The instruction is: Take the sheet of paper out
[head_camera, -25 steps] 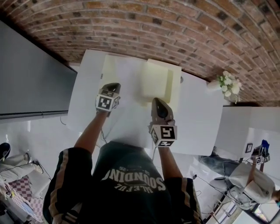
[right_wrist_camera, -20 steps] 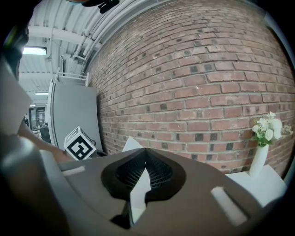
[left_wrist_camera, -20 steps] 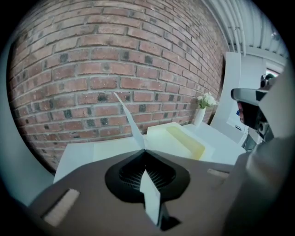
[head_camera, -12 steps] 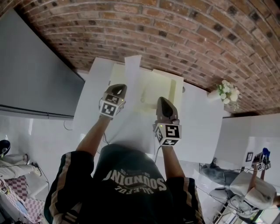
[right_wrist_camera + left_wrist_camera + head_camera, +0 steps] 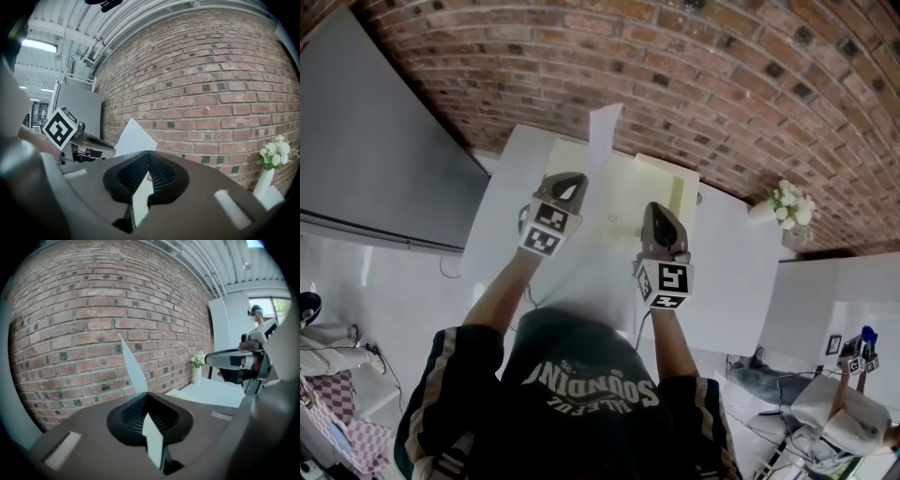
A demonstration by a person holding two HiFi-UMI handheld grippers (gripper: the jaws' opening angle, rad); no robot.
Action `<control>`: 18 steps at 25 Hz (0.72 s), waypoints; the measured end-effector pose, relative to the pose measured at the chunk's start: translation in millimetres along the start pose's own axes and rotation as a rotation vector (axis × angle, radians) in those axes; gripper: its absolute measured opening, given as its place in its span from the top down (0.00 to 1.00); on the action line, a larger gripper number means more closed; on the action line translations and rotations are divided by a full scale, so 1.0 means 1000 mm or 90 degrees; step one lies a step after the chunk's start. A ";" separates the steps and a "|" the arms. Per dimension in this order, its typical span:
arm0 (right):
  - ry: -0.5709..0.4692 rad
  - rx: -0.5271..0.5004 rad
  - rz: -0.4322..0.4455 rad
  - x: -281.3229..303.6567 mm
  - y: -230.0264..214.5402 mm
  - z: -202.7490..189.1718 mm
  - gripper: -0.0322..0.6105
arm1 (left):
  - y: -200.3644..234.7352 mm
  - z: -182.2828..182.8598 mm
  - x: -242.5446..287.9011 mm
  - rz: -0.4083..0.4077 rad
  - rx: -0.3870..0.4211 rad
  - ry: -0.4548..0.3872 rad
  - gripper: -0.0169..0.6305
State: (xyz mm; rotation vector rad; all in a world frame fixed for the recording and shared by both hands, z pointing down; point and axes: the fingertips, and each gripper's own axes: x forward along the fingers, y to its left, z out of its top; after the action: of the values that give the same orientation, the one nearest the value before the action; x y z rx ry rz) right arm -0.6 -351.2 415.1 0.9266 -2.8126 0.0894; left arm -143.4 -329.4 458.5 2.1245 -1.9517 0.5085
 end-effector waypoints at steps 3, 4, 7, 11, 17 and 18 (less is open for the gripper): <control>-0.003 0.002 0.000 0.000 0.001 0.003 0.95 | 0.001 0.009 -0.003 -0.001 0.004 -0.012 0.96; -0.003 0.003 -0.001 0.000 0.001 0.003 0.95 | 0.001 0.011 -0.004 -0.001 0.005 -0.015 0.96; -0.005 0.002 -0.004 0.000 0.001 0.006 0.95 | 0.001 0.016 -0.006 -0.002 0.006 -0.020 0.96; -0.003 -0.001 -0.007 -0.001 0.000 0.006 0.95 | 0.000 0.018 -0.007 -0.002 0.001 -0.025 0.96; -0.005 0.004 -0.013 -0.002 -0.002 0.005 0.95 | -0.003 0.017 -0.006 -0.006 -0.002 -0.026 0.96; -0.005 0.005 -0.013 -0.002 -0.002 0.005 0.95 | -0.003 0.016 -0.006 -0.006 -0.002 -0.026 0.96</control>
State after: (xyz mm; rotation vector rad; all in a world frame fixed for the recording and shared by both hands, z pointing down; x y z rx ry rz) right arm 1.5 -351.6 409.6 0.9587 -2.8121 0.0938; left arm -138.5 -329.9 441.3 2.1578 -1.9606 0.4636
